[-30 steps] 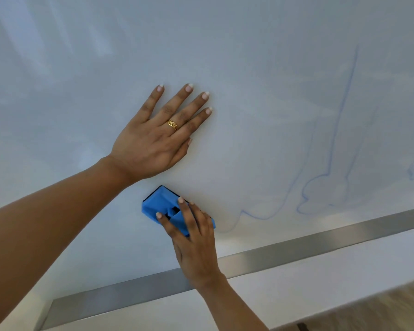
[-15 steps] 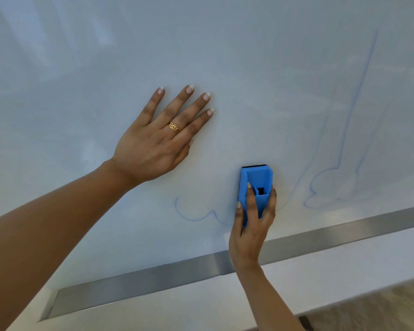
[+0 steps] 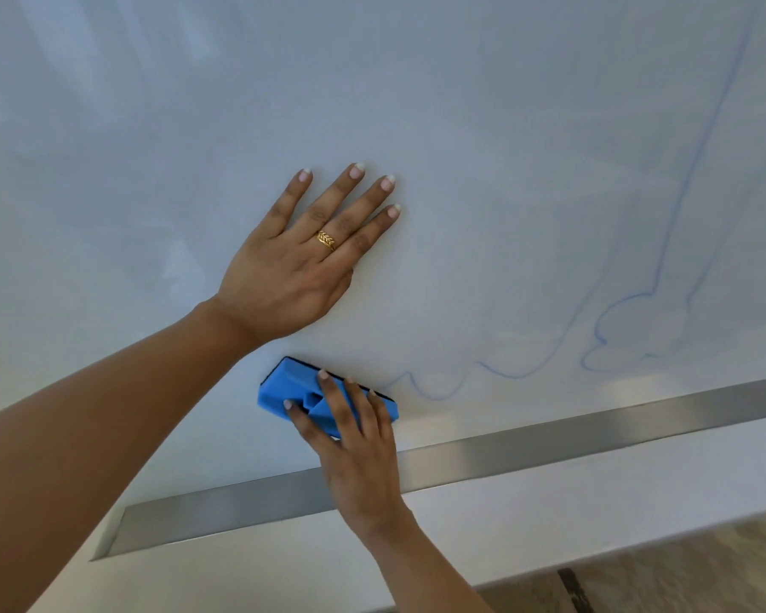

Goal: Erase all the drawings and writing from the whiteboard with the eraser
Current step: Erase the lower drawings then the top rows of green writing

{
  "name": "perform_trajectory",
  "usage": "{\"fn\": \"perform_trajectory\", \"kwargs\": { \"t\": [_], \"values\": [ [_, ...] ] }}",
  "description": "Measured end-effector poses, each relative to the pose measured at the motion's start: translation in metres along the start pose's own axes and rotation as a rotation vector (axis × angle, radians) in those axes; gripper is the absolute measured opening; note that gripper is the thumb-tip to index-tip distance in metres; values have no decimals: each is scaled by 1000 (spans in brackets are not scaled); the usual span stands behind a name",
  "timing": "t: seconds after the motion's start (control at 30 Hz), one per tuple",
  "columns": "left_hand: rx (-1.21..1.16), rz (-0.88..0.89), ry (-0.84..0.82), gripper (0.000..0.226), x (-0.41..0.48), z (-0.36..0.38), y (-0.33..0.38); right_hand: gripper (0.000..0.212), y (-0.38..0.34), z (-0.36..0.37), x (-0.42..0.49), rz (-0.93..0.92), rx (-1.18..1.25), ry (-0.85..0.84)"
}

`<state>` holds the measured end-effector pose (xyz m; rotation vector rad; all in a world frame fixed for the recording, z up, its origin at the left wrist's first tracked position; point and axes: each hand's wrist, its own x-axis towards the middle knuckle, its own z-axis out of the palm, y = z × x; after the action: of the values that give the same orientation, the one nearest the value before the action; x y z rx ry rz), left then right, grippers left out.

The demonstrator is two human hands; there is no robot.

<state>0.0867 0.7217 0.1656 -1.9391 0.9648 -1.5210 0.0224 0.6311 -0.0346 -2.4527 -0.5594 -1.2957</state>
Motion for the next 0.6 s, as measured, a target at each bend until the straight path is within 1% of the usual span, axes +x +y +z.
{"fn": "perform_trajectory", "kwargs": {
  "t": [0.07, 0.13, 0.17, 0.2, 0.3, 0.4, 0.47, 0.53, 0.6],
  "values": [
    [-9, 0, -14, 57, -7, 0, 3, 52, 8, 2, -11, -4, -11, -3],
    [-14, 7, -35, 58, -16, 1, 6, 60, 20, -1, -19, 35, 7, 1],
    [-11, 13, -46, 58, -21, 1, 7, 60, 26, -4, -21, 67, 24, 11],
    [-6, 19, -56, 57, -27, 1, 8, 56, 34, -8, -22, 109, 48, 25],
    [1, 25, -77, 58, -40, 2, 11, 41, 57, -22, -20, 340, 158, 88],
    [3, 19, -75, 57, -43, 3, 13, 42, 75, -31, -12, 588, 267, 214],
    [3, 14, -67, 58, -43, 4, 15, 45, 78, -32, -8, 704, 322, 288],
    [3, 9, -62, 58, -44, 4, 15, 46, 71, -33, -2, 757, 382, 318],
    [3, 2, -66, 58, -45, 4, 16, 48, 57, -31, 3, 703, 396, 319]
  ]
}}
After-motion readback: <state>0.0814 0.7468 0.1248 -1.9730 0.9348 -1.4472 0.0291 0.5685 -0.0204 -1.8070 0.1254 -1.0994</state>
